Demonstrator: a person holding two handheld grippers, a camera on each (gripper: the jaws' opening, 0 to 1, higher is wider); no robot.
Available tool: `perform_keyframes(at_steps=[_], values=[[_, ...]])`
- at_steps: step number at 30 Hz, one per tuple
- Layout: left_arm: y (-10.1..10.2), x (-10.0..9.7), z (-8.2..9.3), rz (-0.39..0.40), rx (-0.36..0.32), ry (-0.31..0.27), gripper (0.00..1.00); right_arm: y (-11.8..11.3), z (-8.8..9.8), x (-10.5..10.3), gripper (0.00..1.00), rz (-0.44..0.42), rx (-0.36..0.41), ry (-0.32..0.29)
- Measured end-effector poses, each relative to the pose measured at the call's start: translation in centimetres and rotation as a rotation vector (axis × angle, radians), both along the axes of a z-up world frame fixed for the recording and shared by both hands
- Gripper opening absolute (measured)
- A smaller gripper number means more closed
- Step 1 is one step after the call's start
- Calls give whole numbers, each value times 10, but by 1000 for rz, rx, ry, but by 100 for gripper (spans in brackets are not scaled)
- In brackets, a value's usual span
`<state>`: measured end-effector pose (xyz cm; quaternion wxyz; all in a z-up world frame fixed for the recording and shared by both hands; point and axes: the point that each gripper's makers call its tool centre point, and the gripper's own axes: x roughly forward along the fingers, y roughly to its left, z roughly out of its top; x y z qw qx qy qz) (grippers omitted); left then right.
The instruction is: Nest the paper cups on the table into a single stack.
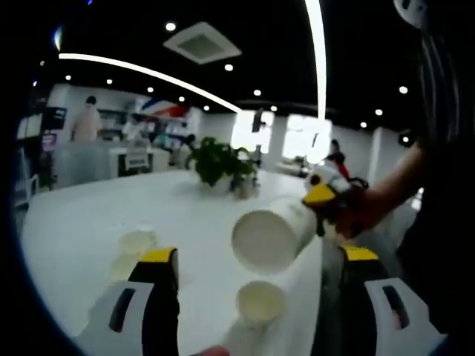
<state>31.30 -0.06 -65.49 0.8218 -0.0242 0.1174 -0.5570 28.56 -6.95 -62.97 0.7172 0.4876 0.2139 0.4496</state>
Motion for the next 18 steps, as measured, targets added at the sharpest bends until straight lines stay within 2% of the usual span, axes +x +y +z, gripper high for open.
perform_keyframes(at_steps=[7, 16, 18], values=[[6, 9, 5, 51, -20, -15, 98, -1, -2, 1, 0, -6, -13, 0], [10, 12, 4, 72, -17, -18, 99, -4, -2, 3, 0, -27, -42, -5], [10, 14, 3, 81, -19, -11, 99, -5, 5, 5, 0, -43, -47, -24]])
